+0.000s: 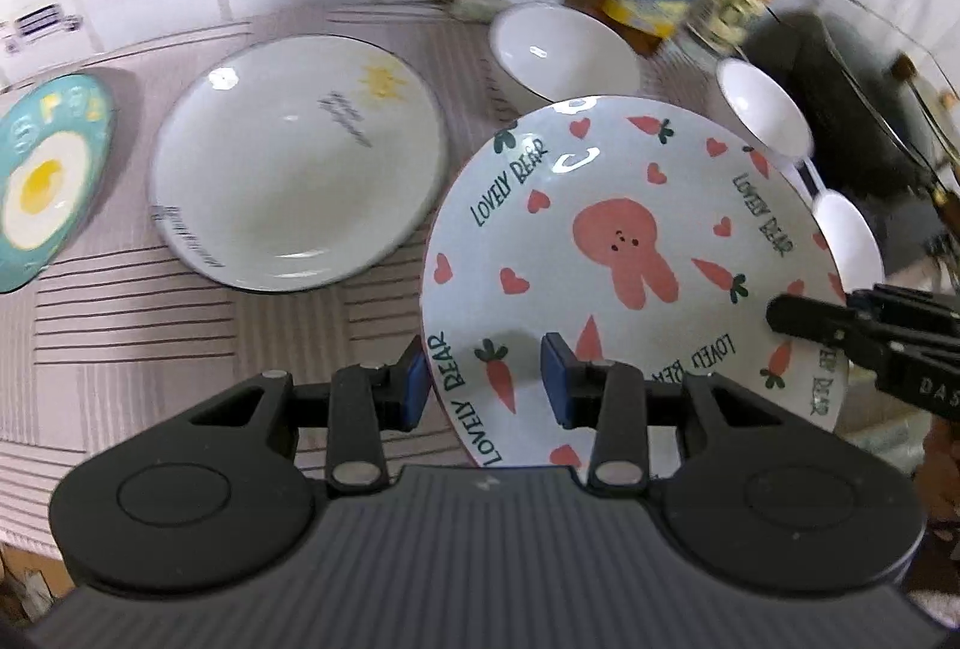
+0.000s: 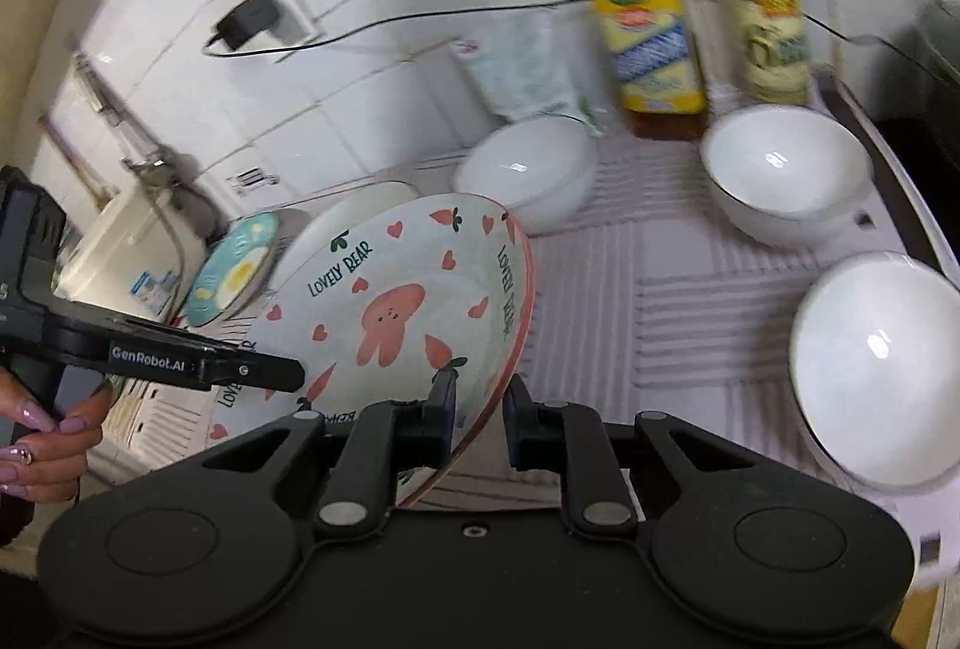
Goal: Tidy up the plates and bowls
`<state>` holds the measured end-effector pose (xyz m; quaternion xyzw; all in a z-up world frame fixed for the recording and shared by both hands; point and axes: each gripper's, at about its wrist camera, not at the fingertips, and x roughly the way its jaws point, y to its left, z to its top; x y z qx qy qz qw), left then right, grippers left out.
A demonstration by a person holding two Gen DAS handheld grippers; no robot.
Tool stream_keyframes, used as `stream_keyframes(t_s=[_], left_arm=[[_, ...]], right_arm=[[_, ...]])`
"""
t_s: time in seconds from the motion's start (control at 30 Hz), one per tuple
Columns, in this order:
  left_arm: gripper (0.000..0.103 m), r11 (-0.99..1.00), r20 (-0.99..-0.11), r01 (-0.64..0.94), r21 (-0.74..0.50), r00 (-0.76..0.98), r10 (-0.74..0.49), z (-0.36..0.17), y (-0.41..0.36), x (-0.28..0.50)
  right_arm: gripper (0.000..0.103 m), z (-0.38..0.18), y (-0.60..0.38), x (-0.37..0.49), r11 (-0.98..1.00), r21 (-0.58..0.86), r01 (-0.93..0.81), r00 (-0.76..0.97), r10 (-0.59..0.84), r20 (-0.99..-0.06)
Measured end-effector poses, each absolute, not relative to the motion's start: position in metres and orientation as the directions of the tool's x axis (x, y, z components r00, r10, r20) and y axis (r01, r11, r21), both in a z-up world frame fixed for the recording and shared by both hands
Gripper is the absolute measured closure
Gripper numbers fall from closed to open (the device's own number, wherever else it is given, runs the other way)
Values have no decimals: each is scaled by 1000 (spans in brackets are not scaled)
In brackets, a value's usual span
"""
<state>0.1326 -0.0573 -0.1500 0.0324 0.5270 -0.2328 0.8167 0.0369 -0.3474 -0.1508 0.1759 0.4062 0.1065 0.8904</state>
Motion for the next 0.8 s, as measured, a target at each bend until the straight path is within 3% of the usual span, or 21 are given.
stream_keyframes(t_s=[0.2,0.53,0.8], left_arm=[[65,927,-889,281,-250,313,-335,-166,-18,153],[65,967,-923,167,-191,303,-235,-174,26,203],[65,969,-940,23,-248,235,-246,-203,49,253]], right_arm=[[82,-157,-327,69,899,416,-134,614,405,-677],[82,-170,-284,152,848,459,-263,536,525,-662],[82,-200,-274,233,802,549,-236,482,587,-651]])
